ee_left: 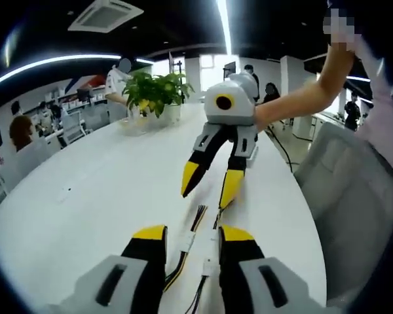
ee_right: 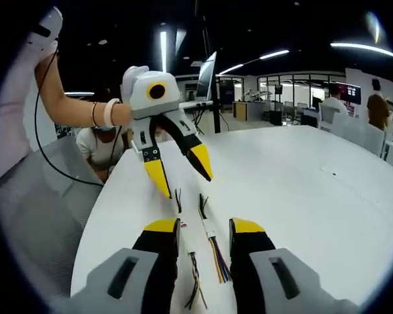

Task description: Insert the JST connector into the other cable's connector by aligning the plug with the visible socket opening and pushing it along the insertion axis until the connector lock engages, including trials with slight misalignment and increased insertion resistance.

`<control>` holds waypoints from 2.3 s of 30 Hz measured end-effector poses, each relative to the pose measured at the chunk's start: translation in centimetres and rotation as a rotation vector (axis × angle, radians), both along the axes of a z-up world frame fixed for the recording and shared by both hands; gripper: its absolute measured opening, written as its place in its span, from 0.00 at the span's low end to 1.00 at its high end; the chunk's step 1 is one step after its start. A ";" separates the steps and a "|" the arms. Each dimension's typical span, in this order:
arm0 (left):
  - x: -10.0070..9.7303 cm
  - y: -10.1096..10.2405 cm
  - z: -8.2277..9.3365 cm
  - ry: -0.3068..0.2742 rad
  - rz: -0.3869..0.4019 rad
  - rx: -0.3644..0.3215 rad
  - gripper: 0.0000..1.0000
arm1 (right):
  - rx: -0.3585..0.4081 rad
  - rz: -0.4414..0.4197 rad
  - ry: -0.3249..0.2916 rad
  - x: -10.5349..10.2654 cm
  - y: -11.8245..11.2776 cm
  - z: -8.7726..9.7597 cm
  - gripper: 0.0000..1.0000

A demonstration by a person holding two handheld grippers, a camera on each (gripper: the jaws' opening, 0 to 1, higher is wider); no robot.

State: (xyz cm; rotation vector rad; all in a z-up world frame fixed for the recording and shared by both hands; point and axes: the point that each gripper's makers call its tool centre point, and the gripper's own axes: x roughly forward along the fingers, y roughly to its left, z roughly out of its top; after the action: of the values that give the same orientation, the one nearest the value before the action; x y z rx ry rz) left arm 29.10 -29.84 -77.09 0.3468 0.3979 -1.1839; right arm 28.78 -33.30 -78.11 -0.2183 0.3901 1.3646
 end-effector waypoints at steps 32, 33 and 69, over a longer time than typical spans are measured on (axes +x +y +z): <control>-3.6 1.5 0.0 0.000 0.129 -0.009 0.24 | 0.040 -0.032 -0.042 -3.8 -1.2 1.8 0.25; -3.8 1.5 -0.1 0.003 0.131 -0.008 0.24 | 0.045 -0.028 -0.032 -4.0 -1.2 1.8 0.25; -2.2 1.7 -6.0 0.075 0.100 0.089 0.21 | -0.060 -0.014 0.033 -2.2 -0.8 -4.2 0.21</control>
State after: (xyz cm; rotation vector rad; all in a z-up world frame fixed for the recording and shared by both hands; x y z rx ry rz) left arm 26.88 -28.16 -83.06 0.3563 0.5282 -1.0858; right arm 26.58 -34.08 -82.27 -0.2427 0.4594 1.3453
